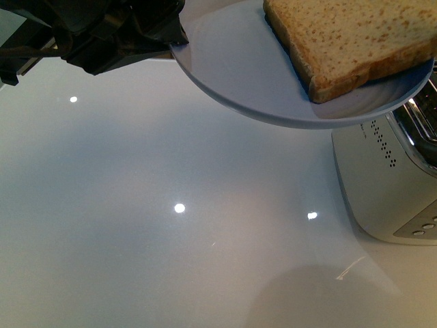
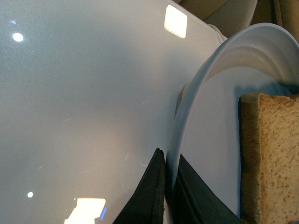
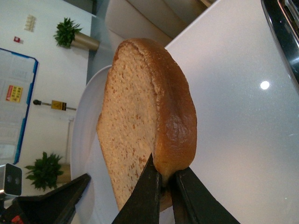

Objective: Left arm holds plate, right arm toasts bread

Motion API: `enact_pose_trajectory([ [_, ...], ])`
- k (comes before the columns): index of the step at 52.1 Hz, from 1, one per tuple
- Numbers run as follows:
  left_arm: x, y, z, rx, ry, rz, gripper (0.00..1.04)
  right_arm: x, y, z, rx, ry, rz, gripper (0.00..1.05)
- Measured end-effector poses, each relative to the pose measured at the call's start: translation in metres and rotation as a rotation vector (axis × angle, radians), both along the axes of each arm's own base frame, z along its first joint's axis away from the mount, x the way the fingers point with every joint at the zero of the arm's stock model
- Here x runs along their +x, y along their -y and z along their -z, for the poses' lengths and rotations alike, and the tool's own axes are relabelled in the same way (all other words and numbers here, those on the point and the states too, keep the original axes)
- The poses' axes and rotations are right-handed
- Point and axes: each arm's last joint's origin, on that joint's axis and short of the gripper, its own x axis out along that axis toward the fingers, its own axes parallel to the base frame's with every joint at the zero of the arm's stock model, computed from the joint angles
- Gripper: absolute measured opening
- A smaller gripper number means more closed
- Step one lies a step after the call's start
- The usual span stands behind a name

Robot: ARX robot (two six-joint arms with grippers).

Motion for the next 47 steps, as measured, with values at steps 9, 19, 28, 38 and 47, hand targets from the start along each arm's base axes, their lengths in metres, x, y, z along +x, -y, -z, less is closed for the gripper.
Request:
enact_pose_trajectory([
  [9,0.000,0.000,0.000,0.000,0.000,0.000,0.03,0.000,0.010,-0.035,-0.016,0.099,0.029,0.03],
  [19,0.000,0.000,0.000,-0.001,-0.001,-0.001,0.03,-0.001,0.028,-0.077,-0.053,0.225,0.098,0.03],
  [28,0.000,0.000,0.000,-0.001,-0.001,-0.001,0.03,-0.001,0.049,-0.093,-0.269,0.328,0.247,0.03],
  [38,0.000,0.000,0.000,-0.001,-0.001,0.000,0.03,0.014,0.054,-0.051,-0.635,0.282,0.288,0.03],
  [47,0.000,0.000,0.000,-0.001,-0.001,0.000,0.03,0.023,0.048,-0.037,-0.778,0.257,0.291,0.03],
])
